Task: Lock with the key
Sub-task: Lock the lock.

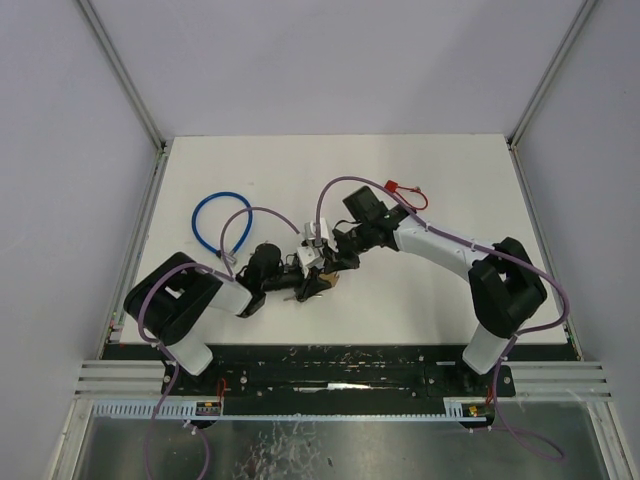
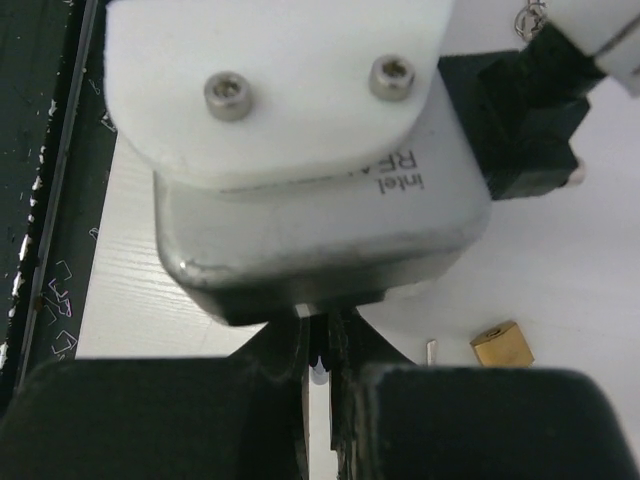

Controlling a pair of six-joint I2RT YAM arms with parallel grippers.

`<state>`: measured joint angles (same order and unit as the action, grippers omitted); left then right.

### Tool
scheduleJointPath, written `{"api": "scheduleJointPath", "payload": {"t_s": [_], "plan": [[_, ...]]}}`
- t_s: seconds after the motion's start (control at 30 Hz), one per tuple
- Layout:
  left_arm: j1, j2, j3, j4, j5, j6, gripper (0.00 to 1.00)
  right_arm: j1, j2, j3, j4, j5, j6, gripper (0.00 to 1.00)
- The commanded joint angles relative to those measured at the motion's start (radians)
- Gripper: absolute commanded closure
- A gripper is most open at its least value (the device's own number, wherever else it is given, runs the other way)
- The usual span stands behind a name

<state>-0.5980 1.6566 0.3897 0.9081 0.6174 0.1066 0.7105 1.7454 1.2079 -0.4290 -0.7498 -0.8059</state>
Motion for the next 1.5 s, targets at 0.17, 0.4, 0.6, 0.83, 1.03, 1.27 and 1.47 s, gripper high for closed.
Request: {"api": "scheduleJointPath", "payload": {"t_s": [0.17, 0.4, 0.6, 0.83, 1.03, 1.27, 1.47], "plan": [[-0.07, -0.018, 0.137, -0.051, -0.026, -0.06, 1.0, -0.167, -0.027, 0.025, -0.388, -0.05, -0.068, 1.0], [-0.105, -0.002, 0.235, -0.191, -0.007, -0.028, 1.0, -0.289, -0.109, -0.052, -0.293, -0.061, -0.042, 1.0], [-0.107, -0.031, 0.273, -0.255, 0.002, -0.076, 0.67, -0.412, -0.155, -0.029, -0.323, -0.162, -0.072, 1.0], [-0.109, -0.156, 0.31, -0.418, -0.056, -0.053, 0.38, -0.444, -0.213, -0.092, -0.378, -0.232, -0.137, 1.0], [-0.107, -0.39, 0.193, -0.28, -0.233, -0.124, 0.02, -0.491, -0.267, -0.111, -0.42, -0.273, -0.156, 1.0], [-0.002, -0.448, 0.052, 0.181, -0.171, -0.465, 0.0, -0.515, -0.296, -0.121, -0.464, -0.316, -0.188, 1.0], [-0.012, -0.335, 0.03, 0.311, 0.03, -0.45, 0.16, -0.532, -0.272, -0.079, -0.502, -0.323, -0.188, 1.0]]}}
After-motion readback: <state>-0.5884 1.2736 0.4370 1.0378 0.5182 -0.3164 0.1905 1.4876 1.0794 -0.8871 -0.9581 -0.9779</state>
